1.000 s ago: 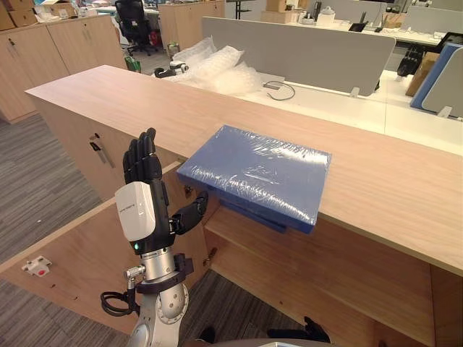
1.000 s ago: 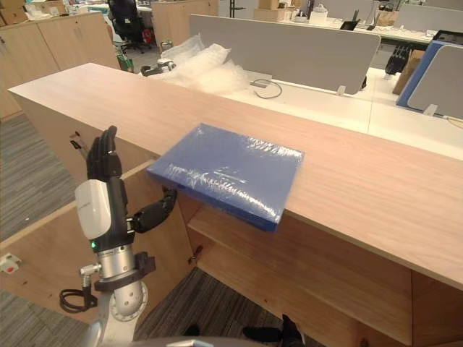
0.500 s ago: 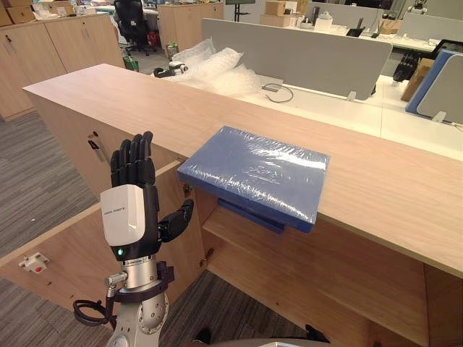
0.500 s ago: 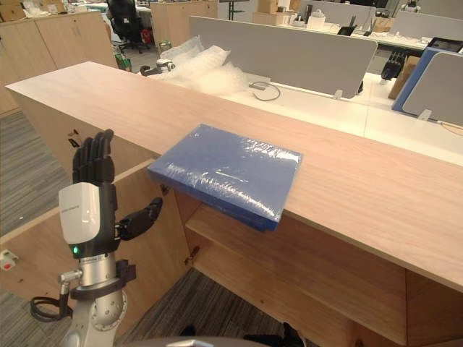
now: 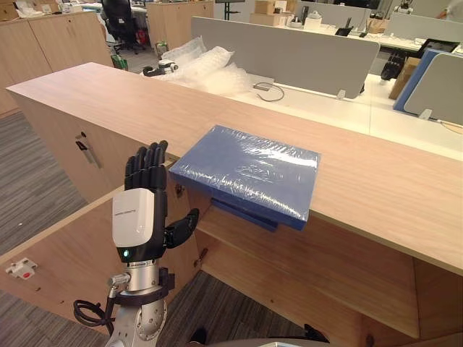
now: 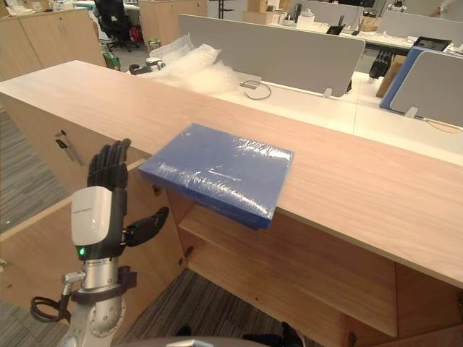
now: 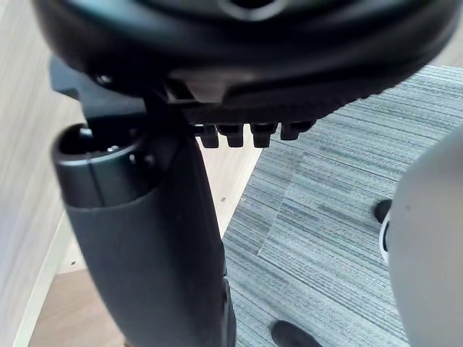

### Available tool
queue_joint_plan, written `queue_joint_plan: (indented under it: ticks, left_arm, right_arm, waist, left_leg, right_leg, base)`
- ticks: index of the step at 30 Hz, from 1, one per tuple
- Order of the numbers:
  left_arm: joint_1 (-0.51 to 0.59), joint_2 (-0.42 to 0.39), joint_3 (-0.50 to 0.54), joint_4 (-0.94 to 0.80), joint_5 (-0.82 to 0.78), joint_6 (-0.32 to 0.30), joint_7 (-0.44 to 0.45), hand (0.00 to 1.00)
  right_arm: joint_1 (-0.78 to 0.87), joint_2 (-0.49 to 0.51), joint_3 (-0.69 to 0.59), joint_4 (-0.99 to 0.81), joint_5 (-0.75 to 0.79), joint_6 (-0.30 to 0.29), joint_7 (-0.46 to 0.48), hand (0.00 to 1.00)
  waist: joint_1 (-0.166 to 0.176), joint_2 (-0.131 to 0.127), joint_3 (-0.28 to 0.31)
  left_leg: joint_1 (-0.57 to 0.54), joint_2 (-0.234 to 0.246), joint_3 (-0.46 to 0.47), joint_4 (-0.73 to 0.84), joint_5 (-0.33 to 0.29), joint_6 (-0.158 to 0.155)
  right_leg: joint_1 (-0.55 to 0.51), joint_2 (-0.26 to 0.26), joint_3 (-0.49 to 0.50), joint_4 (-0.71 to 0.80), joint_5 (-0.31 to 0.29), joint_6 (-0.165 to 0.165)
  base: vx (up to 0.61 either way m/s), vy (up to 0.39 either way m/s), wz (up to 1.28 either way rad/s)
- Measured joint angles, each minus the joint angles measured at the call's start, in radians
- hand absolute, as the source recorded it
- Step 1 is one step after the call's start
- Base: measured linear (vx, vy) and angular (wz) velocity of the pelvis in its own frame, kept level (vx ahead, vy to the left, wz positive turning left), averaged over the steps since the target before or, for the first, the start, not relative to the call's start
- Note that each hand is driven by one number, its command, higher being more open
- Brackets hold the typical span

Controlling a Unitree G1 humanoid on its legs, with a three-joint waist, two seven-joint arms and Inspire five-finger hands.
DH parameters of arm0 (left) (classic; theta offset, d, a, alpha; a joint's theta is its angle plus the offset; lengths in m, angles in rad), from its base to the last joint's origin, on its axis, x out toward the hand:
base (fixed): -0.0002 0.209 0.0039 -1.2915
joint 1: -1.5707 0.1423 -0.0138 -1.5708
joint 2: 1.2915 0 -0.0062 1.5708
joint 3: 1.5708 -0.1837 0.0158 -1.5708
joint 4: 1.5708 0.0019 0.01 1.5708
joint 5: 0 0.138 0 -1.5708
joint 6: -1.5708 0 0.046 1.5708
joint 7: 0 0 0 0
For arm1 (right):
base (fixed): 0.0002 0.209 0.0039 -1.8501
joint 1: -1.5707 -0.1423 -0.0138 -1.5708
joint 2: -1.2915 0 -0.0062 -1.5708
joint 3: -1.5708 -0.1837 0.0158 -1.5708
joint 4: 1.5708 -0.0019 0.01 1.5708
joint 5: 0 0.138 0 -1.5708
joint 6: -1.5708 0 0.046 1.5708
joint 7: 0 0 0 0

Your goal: Walk over to the cabinet, pick up the folder, carry it to the office cabinet, place the folder inside the office cabinet, then close the office cabinet door

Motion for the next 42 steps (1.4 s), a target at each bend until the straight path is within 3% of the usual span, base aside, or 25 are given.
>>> queue_joint_plan:
  ticks: [8, 19, 25, 29, 30, 42]
  left_arm:
    - [-0.055, 0.078, -0.102, 0.085, 0.001, -0.025, -0.033, 1.0]
    - [-0.178, 0.195, -0.147, 0.142, 0.004, -0.042, -0.057, 1.0]
    - [-0.224, 0.27, -0.151, 0.219, 0.044, -0.065, -0.056, 1.0]
    - [-0.256, 0.29, -0.159, 0.274, 0.063, -0.068, -0.052, 1.0]
    - [-0.27, 0.292, -0.161, 0.296, 0.07, -0.067, -0.05, 0.0]
    - [-0.399, 0.318, -0.154, 0.376, 0.085, -0.053, 0.01, 0.0]
  right_arm:
    - [-0.023, -0.007, 0.036, 0.017, -0.028, -0.003, 0.006, 1.0]
    - [-0.054, -0.021, 0.039, 0.045, -0.033, -0.004, 0.01, 1.0]
    - [-0.059, -0.045, 0.07, 0.035, -0.039, -0.009, 0.011, 1.0]
    - [-0.059, -0.047, 0.07, 0.036, -0.048, -0.009, 0.012, 1.0]
    - [-0.06, -0.047, 0.071, 0.036, -0.048, -0.009, 0.013, 1.0]
    - [-0.075, -0.073, 0.091, 0.036, -0.068, -0.008, 0.023, 1.0]
  waist:
    - [-0.016, 0.008, 0.003]
    - [-0.055, 0.022, 0.007]
    - [-0.078, 0.043, 0.006]
    - [-0.075, 0.045, 0.007]
    - [-0.077, 0.046, 0.009]
    - [-0.094, 0.053, 0.022]
  left_leg:
    - [0.017, 0.015, 0.024, -0.01, 0.001, -0.001]
    - [0.023, 0.027, 0.052, -0.017, 0.001, -0.002]
    - [0.043, 0.031, 0.063, -0.028, 0.001, -0.001]
    - [0.054, 0.032, 0.073, -0.035, 0.001, 0.0]
    - [0.055, 0.032, 0.076, -0.036, 0.001, 0.0]
    - [0.067, 0.031, 0.09, -0.036, 0.0, -0.001]
  right_leg:
    - [-0.003, 0.006, 0.028, 0.0, 0.002, -0.005]
    - [-0.018, 0.009, 0.066, -0.001, 0.006, -0.012]
    - [-0.017, 0.008, 0.083, 0.0, 0.01, -0.018]
    - [-0.015, 0.005, 0.093, 0.0, 0.01, -0.018]
    - [-0.016, 0.004, 0.096, 0.0, 0.01, -0.018]
    - [-0.014, -0.001, 0.112, -0.001, 0.014, -0.016]
  base:
    - [0.0, -0.01, -0.09]
    - [0.01, -0.002, -0.1]
    - [0.0, 0.004, -0.08]
    - [0.0, 0.012, -0.09]
    - [0.0, 0.013, -0.06]
    - [0.01, 0.007, -0.03]
